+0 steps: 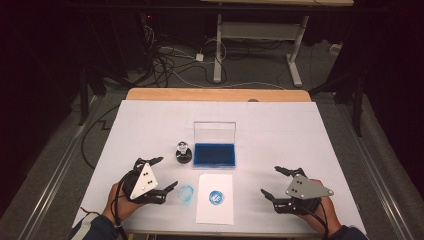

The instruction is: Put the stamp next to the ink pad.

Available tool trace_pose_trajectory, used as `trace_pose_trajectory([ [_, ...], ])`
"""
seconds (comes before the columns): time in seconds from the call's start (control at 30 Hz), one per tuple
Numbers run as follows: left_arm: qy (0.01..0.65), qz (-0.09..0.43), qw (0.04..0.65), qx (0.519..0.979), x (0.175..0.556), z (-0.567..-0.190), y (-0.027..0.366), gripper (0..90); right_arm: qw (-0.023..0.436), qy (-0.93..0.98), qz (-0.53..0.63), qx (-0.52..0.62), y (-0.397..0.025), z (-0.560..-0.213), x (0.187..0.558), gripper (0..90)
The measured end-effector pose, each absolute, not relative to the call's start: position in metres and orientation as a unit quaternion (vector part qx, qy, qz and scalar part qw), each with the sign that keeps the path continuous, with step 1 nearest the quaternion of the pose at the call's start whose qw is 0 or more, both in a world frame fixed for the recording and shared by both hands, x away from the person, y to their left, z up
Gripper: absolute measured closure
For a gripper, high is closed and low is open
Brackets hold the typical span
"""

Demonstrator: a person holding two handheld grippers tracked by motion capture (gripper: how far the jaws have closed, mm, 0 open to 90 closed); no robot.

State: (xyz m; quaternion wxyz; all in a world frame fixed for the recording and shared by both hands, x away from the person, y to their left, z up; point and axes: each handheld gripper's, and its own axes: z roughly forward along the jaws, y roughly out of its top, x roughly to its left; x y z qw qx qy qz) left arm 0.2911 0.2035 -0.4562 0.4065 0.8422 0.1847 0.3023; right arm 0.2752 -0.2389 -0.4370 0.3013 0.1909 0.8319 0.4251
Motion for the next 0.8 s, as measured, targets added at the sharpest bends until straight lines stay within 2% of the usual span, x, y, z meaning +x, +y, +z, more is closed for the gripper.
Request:
trace_pose_trajectory([
  [0.8,0.215,0.270,0.390,0.854,0.278,-0.474,0.221,15.1,0.304,0.833,0.421,0.193,-0.241,-0.439,0.272,23.0],
])
